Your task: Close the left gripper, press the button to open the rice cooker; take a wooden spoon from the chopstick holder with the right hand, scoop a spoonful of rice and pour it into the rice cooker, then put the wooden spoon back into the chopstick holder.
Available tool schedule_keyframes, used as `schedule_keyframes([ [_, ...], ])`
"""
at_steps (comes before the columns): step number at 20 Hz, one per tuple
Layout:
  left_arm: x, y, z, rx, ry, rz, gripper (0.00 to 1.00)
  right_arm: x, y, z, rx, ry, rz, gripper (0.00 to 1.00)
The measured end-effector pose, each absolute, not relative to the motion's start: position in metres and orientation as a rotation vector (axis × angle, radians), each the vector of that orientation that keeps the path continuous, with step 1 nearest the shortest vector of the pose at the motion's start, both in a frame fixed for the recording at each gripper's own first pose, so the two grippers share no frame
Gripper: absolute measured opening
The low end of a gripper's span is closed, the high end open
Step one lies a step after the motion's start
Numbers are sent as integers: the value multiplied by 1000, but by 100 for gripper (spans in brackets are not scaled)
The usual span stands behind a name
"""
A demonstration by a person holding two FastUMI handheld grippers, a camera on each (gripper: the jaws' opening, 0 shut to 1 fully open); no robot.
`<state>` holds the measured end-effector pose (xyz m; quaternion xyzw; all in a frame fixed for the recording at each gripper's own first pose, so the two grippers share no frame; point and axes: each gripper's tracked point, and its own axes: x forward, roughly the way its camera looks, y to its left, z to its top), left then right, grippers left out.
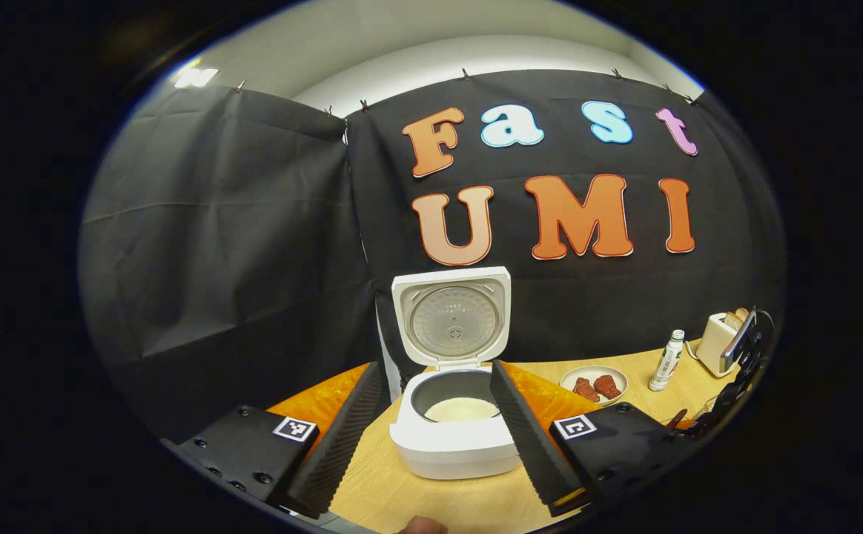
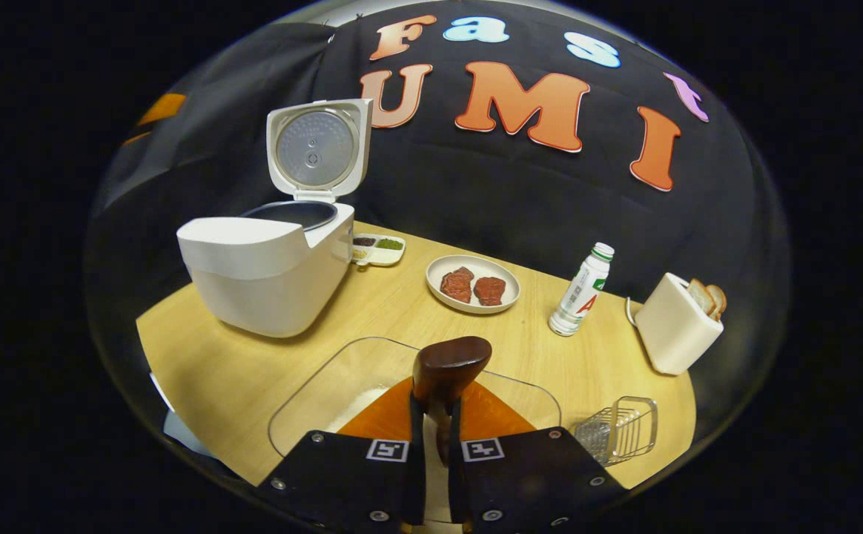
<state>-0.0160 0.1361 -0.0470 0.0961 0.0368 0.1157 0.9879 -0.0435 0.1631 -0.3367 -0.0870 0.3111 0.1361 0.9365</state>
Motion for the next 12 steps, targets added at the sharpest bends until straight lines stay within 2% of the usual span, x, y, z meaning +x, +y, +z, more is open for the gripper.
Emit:
schedule_keyframes([
  [2, -16, 137, -48, 184, 82, 237, 100, -50, 176, -335, -128, 651, 309, 12],
  [6, -18, 141, -50, 185, 79, 243, 98, -59, 194, -336, 5, 716, 352, 12],
  [12, -19, 152, -58, 175, 93, 271, 100, -54, 185, -340, 240, 833, 283, 12],
])
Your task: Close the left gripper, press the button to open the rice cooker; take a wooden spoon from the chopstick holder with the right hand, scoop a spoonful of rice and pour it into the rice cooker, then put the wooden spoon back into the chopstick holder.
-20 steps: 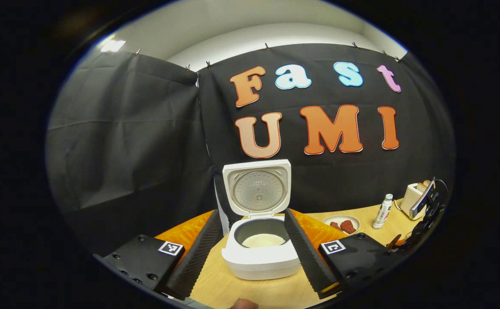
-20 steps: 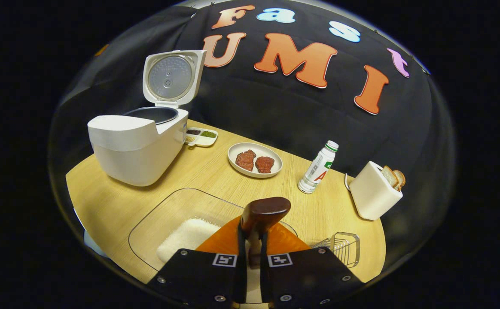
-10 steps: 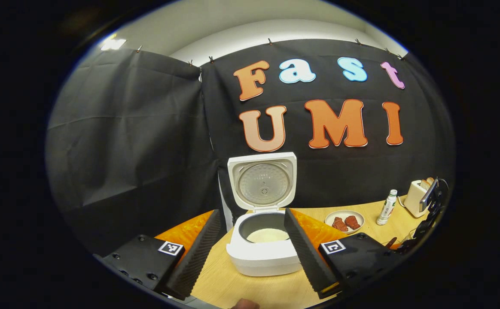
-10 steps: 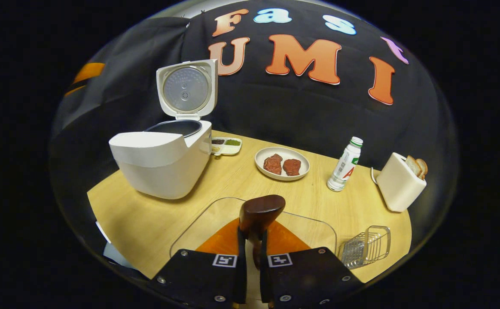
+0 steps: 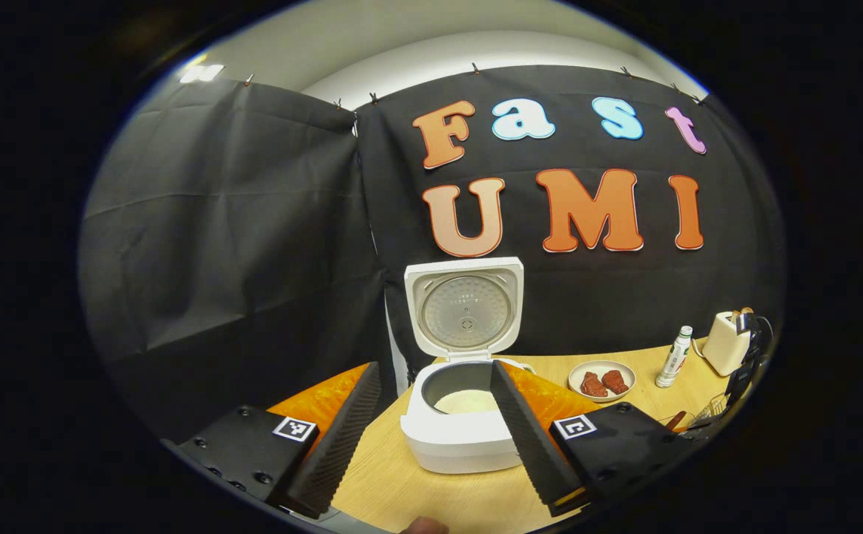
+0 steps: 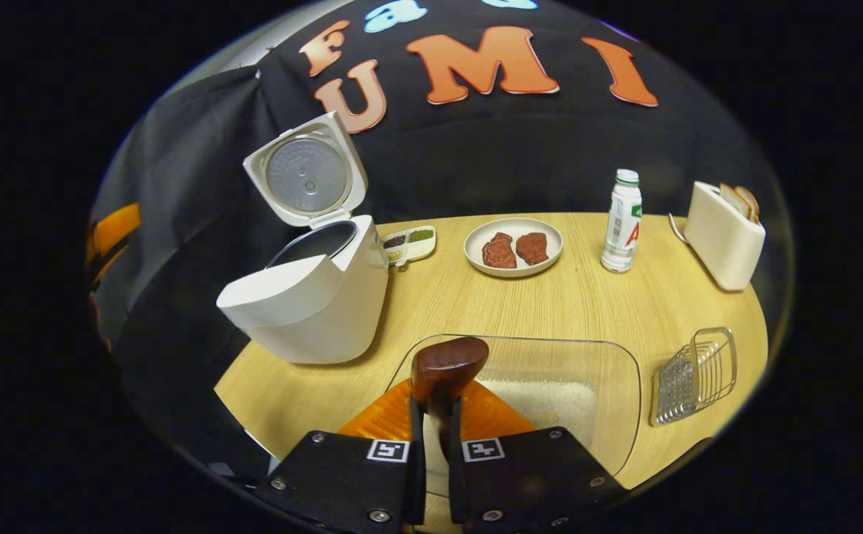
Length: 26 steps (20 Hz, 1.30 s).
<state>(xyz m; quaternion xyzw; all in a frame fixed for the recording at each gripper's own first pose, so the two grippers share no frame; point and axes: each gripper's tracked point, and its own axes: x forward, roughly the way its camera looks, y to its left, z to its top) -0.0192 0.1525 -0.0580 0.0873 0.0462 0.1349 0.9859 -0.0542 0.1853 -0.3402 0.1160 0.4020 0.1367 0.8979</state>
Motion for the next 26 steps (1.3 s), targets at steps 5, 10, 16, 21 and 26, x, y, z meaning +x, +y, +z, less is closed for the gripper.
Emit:
schedule_keyframes([
  [5, -19, 156, -59, 188, 96, 272, 98, -47, 166, -348, 466, 903, 190, 12],
  [10, -12, 147, -56, 187, 92, 251, 100, -47, 158, -353, 605, 950, 137, 12],
  [16, -7, 137, -55, 192, 86, 224, 100, -54, 149, -355, 819, 995, 102, 12],
  [21, -3, 129, -53, 196, 84, 207, 100, -53, 128, -348, 1030, 973, 63, 12],
  [26, -5, 126, -52, 204, 77, 203, 100, -41, 92, -332, 1146, 889, 12, 12],
])
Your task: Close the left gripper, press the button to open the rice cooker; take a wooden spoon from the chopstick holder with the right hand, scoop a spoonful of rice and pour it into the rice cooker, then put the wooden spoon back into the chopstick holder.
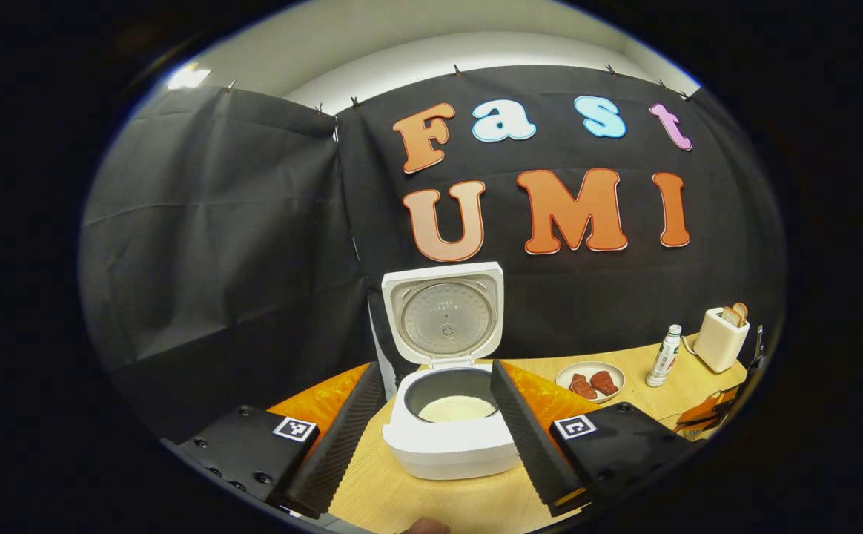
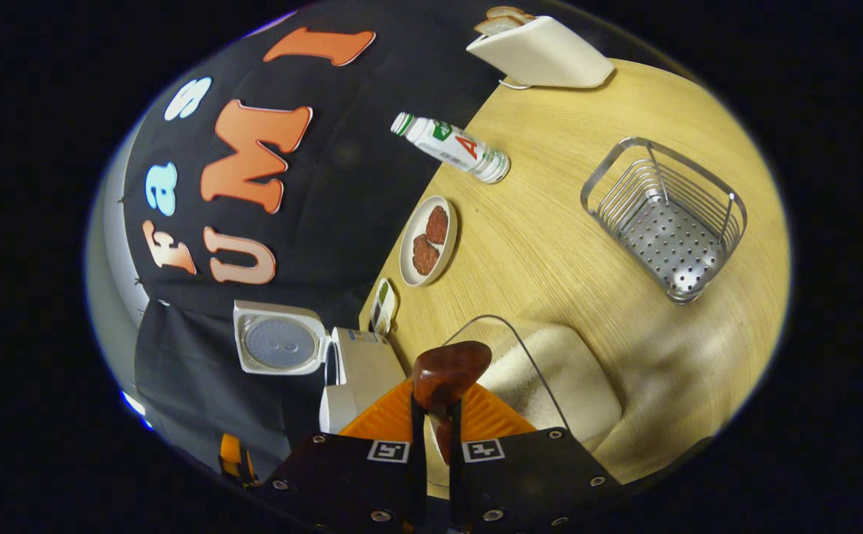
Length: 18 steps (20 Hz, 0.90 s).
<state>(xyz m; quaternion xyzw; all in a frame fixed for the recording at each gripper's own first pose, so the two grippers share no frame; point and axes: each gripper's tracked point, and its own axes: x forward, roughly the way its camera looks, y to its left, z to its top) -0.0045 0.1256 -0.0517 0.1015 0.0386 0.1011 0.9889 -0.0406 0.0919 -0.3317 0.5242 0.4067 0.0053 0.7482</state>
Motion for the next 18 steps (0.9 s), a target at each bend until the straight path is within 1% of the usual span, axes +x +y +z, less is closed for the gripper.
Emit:
schedule_keyframes([
  [1, -6, 126, -52, 204, 76, 203, 100, -35, 87, -327, 1179, 870, 4, 12],
  [2, -6, 126, -52, 204, 75, 203, 98, -32, 83, -321, 1210, 852, 1, 12],
  [3, -6, 126, -51, 203, 76, 203, 100, -28, 79, -316, 1236, 834, -3, 12],
  [4, -7, 127, -51, 203, 74, 205, 98, -26, 76, -312, 1266, 818, -5, 12],
  [5, -7, 127, -51, 203, 74, 205, 98, -22, 74, -307, 1296, 805, -7, 11],
  [6, -8, 128, -50, 201, 72, 207, 100, -20, 73, -301, 1332, 792, -6, 12],
  [9, -8, 132, -51, 199, 70, 212, 100, -7, 77, -284, 1410, 757, 15, 12],
  [10, -8, 133, -50, 196, 68, 215, 98, -3, 81, -277, 1431, 748, 23, 12],
  [13, -11, 141, -49, 187, 65, 226, 98, 12, 99, -258, 1487, 732, 64, 12],
  [14, -11, 143, -49, 184, 65, 230, 100, 17, 104, -253, 1501, 731, 79, 12],
  [15, -12, 148, -49, 180, 63, 237, 98, 24, 112, -248, 1510, 732, 93, 12],
  [18, -15, 159, -48, 167, 58, 257, 98, 45, 142, -232, 1525, 738, 135, 12],
])
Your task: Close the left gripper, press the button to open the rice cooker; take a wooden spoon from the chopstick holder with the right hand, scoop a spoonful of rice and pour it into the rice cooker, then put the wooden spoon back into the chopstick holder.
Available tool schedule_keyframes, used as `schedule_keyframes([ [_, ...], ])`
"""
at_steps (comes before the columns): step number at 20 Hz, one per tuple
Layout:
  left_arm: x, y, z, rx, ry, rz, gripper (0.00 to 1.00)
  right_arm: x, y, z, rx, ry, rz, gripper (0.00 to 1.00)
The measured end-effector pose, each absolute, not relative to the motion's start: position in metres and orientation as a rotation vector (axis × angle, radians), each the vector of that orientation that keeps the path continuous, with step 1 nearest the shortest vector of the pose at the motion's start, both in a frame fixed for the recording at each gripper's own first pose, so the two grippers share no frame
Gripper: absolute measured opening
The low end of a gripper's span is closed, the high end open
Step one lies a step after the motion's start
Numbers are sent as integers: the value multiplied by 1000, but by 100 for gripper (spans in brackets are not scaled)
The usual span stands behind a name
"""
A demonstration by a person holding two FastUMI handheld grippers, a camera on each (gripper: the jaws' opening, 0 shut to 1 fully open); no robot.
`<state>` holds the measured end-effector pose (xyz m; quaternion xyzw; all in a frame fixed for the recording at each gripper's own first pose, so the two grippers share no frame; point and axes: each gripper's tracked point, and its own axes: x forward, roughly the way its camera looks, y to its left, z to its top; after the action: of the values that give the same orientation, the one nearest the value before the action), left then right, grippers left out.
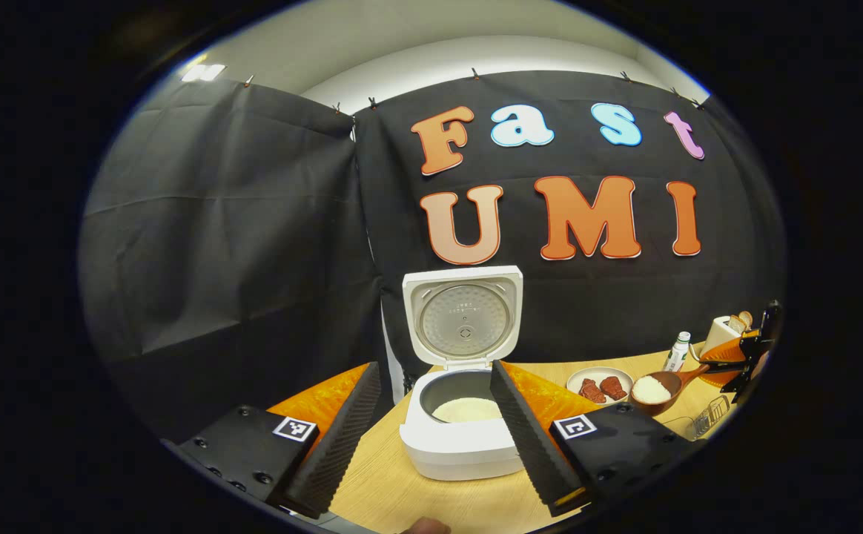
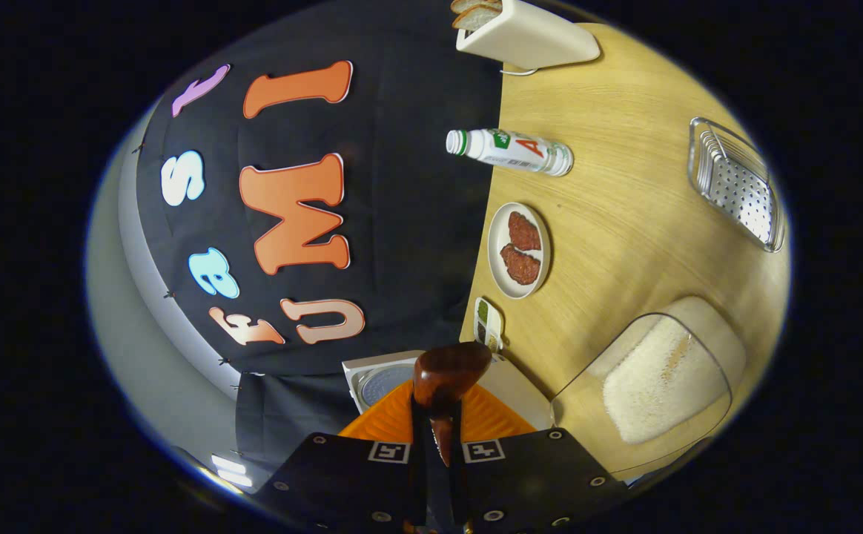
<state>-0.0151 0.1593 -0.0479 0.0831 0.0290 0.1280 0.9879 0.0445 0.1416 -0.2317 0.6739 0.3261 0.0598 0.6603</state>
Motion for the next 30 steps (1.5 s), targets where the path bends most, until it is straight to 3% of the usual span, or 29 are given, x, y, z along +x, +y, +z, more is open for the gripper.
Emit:
schedule_keyframes([
  [15, -44, 239, -65, 116, 70, 402, 98, 152, 297, -151, 1410, 720, 338, 12],
  [30, -55, 299, -98, 57, 140, 501, 100, 214, 374, -184, 829, 650, 287, 11],
])
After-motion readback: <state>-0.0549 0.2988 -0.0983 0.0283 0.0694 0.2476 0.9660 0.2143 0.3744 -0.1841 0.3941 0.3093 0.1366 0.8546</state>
